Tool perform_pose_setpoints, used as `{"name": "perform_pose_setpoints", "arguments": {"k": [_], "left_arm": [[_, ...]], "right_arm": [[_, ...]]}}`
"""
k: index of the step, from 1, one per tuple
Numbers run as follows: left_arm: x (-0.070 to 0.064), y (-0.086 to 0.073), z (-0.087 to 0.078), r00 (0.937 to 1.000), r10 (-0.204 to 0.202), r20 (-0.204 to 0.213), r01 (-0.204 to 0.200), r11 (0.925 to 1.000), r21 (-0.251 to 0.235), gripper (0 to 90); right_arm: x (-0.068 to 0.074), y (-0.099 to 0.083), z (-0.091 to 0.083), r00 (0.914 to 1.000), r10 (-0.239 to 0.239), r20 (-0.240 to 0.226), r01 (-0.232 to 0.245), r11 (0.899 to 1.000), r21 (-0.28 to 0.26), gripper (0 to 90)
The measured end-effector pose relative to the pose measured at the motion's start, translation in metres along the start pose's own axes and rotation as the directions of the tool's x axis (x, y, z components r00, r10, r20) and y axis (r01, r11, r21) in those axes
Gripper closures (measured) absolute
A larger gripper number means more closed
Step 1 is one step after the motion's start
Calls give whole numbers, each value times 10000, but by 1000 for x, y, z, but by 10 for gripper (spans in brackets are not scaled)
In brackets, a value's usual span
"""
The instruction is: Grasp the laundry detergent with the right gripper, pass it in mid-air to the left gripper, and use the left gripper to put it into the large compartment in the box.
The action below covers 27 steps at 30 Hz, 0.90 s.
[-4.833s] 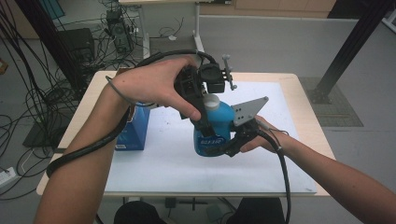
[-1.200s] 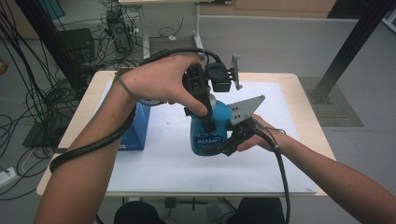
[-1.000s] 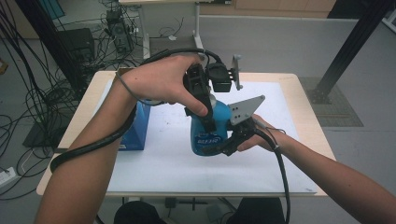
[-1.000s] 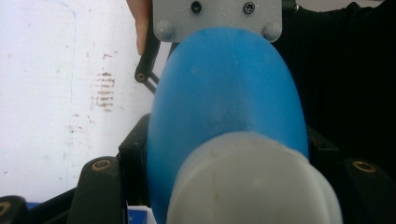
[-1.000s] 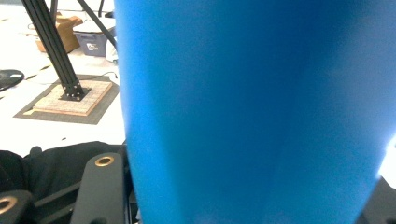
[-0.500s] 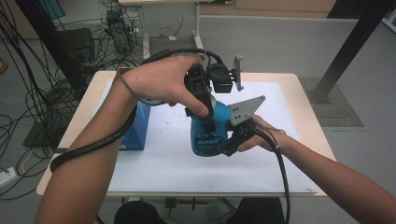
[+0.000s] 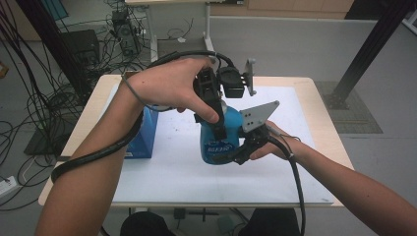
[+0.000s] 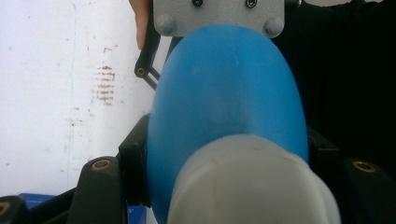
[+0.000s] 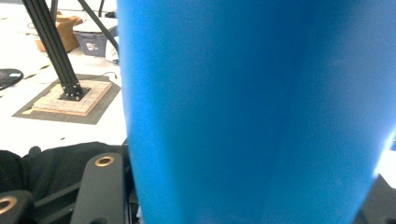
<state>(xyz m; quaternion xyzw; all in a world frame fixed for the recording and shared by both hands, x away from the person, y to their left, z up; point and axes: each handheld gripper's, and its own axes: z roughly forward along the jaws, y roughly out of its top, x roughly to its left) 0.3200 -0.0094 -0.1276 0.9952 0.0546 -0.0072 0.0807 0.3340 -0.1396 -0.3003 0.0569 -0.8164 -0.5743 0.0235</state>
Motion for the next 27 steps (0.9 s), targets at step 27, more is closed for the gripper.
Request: {"name": "perform_pose_setpoints", "arguments": {"k": [27], "left_arm": [[1,0,1,10000,-25,-42,25,10000,82,375]], "right_arm": [[-1,-1,1,10000,27,24,-27,10000,-33,406]]}}
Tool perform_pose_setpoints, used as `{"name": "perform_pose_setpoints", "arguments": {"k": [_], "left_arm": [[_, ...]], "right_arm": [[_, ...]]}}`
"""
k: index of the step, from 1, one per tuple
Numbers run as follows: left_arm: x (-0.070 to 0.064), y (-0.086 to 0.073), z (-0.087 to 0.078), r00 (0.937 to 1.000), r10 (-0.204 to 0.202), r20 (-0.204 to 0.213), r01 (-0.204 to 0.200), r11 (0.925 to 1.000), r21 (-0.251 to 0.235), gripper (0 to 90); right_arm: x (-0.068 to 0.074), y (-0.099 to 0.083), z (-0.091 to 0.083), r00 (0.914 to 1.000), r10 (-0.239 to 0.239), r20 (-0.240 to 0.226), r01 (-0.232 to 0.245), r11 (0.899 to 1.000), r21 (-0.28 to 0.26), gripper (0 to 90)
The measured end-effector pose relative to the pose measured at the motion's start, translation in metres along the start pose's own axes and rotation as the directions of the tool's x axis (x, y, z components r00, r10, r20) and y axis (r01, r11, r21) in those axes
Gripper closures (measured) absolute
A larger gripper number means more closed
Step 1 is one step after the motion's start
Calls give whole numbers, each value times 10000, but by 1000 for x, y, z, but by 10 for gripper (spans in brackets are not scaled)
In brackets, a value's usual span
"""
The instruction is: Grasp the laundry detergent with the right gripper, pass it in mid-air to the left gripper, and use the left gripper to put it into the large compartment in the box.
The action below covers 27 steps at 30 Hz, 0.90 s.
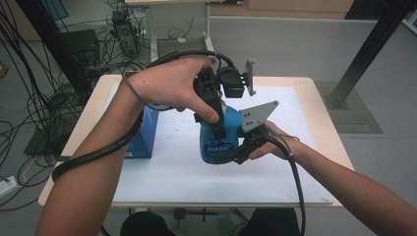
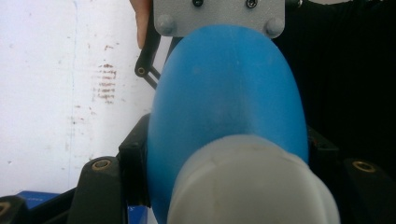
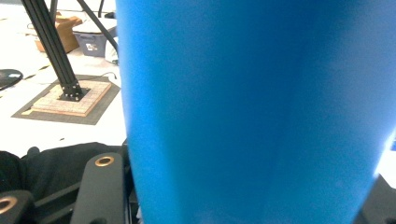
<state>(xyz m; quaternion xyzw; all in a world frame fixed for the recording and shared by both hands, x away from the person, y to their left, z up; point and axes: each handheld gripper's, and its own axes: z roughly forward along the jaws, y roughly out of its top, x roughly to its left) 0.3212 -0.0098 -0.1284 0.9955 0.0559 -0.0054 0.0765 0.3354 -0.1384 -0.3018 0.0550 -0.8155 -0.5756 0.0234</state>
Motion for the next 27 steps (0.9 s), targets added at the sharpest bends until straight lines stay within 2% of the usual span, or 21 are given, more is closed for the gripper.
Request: {"name": "perform_pose_setpoints", "arguments": {"k": [27], "left_arm": [[-1,1,1,10000,-32,-93,32,10000,46,376]], "right_arm": [[0,0,0,10000,-79,28,79,10000,-4,407]]}}
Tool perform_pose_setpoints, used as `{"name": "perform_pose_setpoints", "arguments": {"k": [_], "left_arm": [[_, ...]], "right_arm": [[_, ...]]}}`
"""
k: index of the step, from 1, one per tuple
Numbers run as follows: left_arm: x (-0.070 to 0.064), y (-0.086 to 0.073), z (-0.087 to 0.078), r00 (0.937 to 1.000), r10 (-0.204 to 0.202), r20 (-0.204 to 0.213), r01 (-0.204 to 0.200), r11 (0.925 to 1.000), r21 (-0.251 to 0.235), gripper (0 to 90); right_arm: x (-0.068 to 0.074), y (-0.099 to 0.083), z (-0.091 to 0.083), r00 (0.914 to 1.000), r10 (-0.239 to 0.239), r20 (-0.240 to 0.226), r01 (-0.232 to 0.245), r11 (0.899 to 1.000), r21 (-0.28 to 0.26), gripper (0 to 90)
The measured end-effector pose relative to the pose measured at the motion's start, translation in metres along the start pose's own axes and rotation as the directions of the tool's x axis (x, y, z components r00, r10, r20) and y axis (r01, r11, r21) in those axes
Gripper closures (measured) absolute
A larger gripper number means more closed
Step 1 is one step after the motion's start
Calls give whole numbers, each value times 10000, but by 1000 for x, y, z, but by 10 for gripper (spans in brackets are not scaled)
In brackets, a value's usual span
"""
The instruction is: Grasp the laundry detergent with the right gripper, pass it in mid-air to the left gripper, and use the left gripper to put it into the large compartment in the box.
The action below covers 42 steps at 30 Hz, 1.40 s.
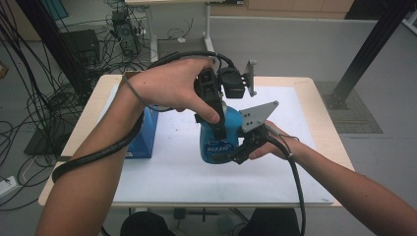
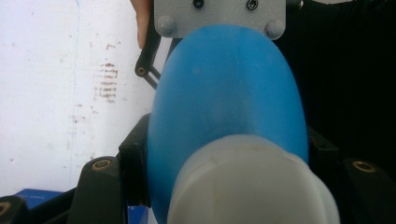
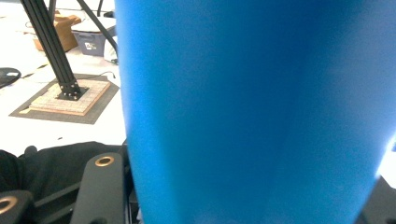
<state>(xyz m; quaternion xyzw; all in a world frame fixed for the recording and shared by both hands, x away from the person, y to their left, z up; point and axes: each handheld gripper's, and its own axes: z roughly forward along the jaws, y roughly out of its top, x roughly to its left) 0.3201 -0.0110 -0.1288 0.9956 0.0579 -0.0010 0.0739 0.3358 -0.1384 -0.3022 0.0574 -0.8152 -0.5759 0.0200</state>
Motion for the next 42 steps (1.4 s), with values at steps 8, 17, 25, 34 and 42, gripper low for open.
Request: {"name": "perform_pose_setpoints", "arguments": {"k": [8,17,25,34,42], "left_arm": [[0,1,0,10000,-17,25,17,10000,56,377],[-2,1,1,10000,19,-4,-19,10000,9,377],[-4,1,-2,10000,69,-33,-69,10000,-8,377],[-4,2,1,10000,5,-42,-3,9997,257,377],[-1,1,2,9999,-119,-43,120,9996,259,377]], "right_arm": [[1,-1,1,10000,13,-4,-13,10000,-47,406],[2,-3,2,10000,11,6,-11,9998,-204,403],[2,-5,4,9993,369,53,-369,9993,-62,255],[4,-5,1,9970,688,343,-677,9972,-321,92],[4,-7,-5,9967,649,481,-645,9979,-92,74]]}}
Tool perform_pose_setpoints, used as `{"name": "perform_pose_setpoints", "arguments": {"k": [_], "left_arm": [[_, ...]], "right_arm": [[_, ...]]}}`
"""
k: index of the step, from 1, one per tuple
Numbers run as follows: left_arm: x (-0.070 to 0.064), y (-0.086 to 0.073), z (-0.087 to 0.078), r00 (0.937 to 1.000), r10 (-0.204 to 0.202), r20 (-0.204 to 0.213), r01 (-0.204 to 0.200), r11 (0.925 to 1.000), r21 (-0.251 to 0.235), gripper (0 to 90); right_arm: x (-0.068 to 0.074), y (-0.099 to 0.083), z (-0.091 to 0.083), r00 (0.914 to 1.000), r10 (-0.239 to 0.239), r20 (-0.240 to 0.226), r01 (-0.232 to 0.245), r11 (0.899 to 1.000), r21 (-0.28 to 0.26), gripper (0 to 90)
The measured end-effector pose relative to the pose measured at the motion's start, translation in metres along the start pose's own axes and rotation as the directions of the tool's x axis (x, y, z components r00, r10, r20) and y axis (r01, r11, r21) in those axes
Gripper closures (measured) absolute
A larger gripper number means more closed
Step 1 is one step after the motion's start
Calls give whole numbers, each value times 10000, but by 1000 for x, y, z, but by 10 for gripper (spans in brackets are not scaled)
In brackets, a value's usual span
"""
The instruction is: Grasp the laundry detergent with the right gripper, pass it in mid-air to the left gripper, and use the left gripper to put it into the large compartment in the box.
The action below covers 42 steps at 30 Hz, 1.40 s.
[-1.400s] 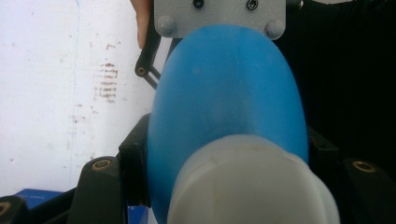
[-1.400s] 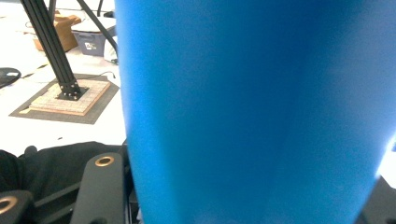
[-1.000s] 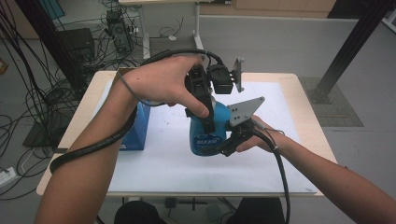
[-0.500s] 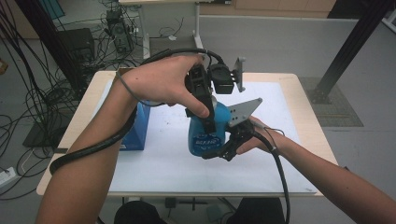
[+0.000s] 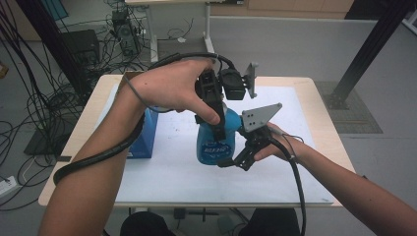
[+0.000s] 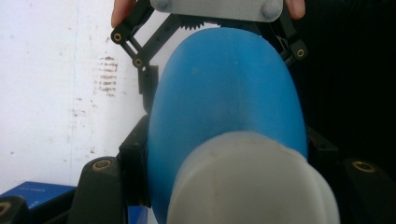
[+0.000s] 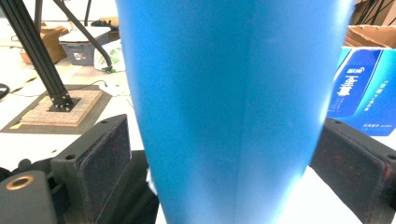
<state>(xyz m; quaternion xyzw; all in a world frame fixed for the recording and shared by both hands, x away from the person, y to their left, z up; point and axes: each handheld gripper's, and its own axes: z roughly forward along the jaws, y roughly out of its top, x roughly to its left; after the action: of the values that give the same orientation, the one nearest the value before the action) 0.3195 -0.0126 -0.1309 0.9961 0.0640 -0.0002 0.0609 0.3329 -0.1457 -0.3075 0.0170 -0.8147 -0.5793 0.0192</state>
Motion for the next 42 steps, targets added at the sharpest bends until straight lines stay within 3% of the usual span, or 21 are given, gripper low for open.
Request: {"name": "perform_pose_setpoints", "arguments": {"k": [8,15,24,26,30,32,34,35,36,37,39,40,42], "left_arm": [[5,-3,3,9996,-260,-66,260,9997,1,377],[9,-6,6,9967,-785,-217,786,9969,66,377],[16,-13,7,9860,-1625,-376,1628,9866,50,377],[17,-15,7,9802,-1941,-384,1941,9810,-56,377],[20,-17,6,9717,-2313,-475,2311,9729,-109,377],[21,-18,6,9692,-2410,-504,2407,9705,-123,377],[21,-18,6,9670,-2496,-507,2494,9683,-108,377],[21,-18,6,9675,-2477,-504,2475,9688,-108,377],[21,-18,6,9678,-2467,-493,2465,9691,-102,377],[21,-19,6,9663,-2533,-451,2530,9674,-110,377],[21,-19,6,9663,-2540,-418,2536,9672,-133,377],[21,-19,6,9654,-2576,-414,2573,9663,-124,377],[21,-19,6,9651,-2586,-407,2583,9660,-132,377]], "right_arm": [[-1,-3,-3,9996,257,77,-259,9990,359,74],[-3,-6,-7,9991,375,209,-387,9973,617,74],[-7,-12,-16,9977,453,496,-512,9907,1260,76],[-8,-13,-19,9968,529,594,-607,9884,1392,80],[-9,-14,-22,9955,583,745,-735,9725,2211,87],[-10,-15,-23,9956,553,759,-752,9535,2920,90],[-10,-16,-23,9950,624,777,-867,9270,3649,90],[-11,-16,-22,9946,674,785,-937,9088,4067,90],[-11,-17,-22,9943,652,843,-968,8835,4582,88],[-10,-17,-21,9948,653,786,-971,8440,5274,81],[-10,-17,-20,9943,716,792,-1049,7918,6017,68],[-11,-18,-19,9941,695,828,-1070,7452,6582,66],[-10,-19,-18,9927,754,938,-1200,6725,7303,59]]}}
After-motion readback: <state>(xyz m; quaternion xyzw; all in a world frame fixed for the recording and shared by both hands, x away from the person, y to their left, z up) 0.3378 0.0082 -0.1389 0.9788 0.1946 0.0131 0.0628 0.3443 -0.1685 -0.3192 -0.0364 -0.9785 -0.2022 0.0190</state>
